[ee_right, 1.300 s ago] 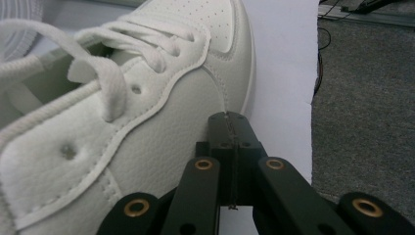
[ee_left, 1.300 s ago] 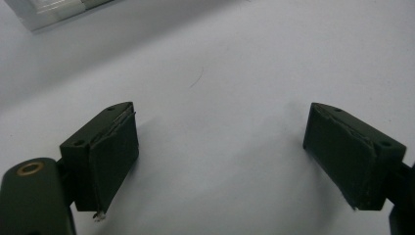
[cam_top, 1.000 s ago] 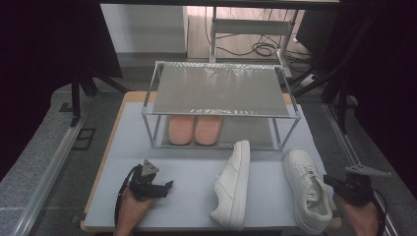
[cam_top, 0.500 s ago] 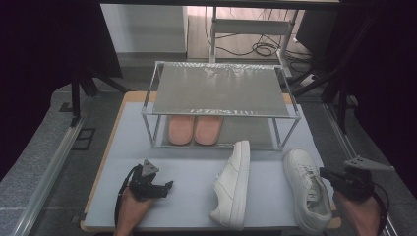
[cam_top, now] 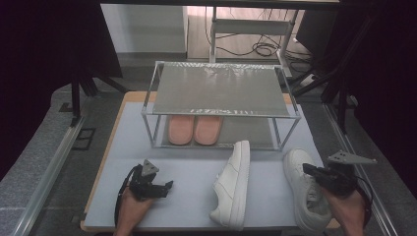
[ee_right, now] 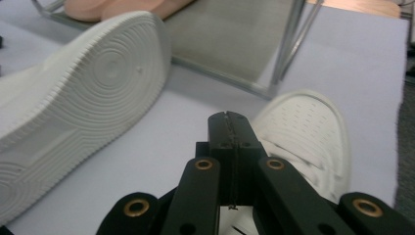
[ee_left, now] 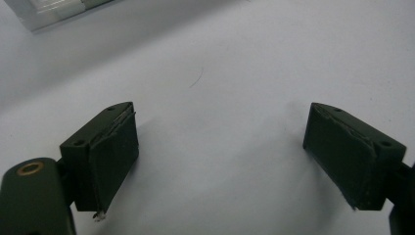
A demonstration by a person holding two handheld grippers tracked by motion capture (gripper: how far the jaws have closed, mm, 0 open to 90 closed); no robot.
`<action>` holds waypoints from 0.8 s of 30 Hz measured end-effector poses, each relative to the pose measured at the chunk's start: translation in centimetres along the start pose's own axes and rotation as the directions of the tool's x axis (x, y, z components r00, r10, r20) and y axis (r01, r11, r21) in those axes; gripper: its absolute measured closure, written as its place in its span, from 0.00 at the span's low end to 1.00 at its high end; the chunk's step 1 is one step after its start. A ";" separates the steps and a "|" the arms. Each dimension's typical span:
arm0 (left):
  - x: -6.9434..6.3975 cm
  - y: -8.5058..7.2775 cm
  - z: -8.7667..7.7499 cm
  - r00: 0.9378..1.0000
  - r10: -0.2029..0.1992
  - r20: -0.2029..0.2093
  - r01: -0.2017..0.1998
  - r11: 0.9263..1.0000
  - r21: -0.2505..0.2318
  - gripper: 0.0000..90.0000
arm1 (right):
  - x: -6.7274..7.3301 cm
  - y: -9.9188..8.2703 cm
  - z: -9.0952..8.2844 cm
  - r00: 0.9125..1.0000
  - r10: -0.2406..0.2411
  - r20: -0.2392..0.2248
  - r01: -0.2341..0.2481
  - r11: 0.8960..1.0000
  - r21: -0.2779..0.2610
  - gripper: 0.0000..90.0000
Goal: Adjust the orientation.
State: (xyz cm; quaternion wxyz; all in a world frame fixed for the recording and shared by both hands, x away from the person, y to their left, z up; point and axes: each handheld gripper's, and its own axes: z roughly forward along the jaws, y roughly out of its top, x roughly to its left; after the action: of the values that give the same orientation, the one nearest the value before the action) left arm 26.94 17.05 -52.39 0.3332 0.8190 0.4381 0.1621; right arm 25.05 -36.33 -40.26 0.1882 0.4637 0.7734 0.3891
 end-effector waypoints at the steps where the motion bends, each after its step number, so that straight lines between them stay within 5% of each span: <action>1: 0.0 0.0 0.0 1.000 -0.001 0.000 0.001 1.000 0.000 0.15 | 0.2 0.1 0.2 1.000 -0.003 -0.005 0.003 1.000 0.000 1.00; 24: 0.0 0.0 0.0 1.000 -0.001 0.000 0.001 1.000 -0.001 0.15 | 5.1 2.7 4.7 0.990 -0.086 -0.114 0.089 0.996 0.018 1.00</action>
State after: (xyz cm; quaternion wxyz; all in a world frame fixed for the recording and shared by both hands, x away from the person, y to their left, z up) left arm 26.94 17.06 -52.40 0.3334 0.8188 0.4383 0.1621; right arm 27.09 -29.18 -40.72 0.1557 0.4087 0.8068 0.3972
